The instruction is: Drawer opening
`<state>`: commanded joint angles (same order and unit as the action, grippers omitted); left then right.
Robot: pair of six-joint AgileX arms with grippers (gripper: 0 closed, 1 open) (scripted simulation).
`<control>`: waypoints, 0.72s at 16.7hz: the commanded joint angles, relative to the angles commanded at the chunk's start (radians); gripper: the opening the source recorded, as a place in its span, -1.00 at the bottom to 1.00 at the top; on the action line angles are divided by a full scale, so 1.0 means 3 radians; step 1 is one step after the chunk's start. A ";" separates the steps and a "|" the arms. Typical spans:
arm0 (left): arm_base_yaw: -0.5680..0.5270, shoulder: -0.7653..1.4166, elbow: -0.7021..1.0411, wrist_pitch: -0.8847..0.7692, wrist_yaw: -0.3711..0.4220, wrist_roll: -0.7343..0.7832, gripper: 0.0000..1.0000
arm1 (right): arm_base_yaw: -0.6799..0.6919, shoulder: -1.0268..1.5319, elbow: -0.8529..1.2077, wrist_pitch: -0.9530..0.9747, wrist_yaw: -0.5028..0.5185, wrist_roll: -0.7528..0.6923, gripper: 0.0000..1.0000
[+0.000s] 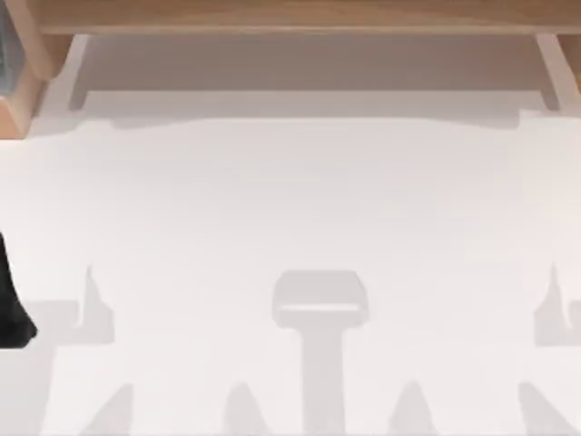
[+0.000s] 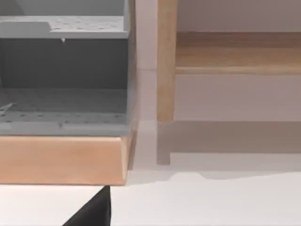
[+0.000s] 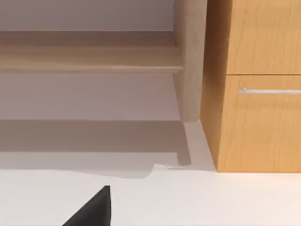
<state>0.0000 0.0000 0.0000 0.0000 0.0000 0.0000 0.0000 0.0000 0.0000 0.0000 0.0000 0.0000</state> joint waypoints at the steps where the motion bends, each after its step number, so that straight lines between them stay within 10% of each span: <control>1: 0.0000 0.0000 0.0000 0.0000 0.0000 0.0000 1.00 | 0.0000 0.0000 0.0000 0.0000 0.0000 0.0000 1.00; 12: 0.0000 0.0000 0.0000 0.0000 0.0000 0.0000 1.00 | -0.0886 0.1739 0.0666 0.1166 -0.0816 0.0038 1.00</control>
<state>0.0000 0.0000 0.0000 0.0000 0.0000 0.0000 -0.2659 0.5218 0.1997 0.3498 -0.2449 0.0114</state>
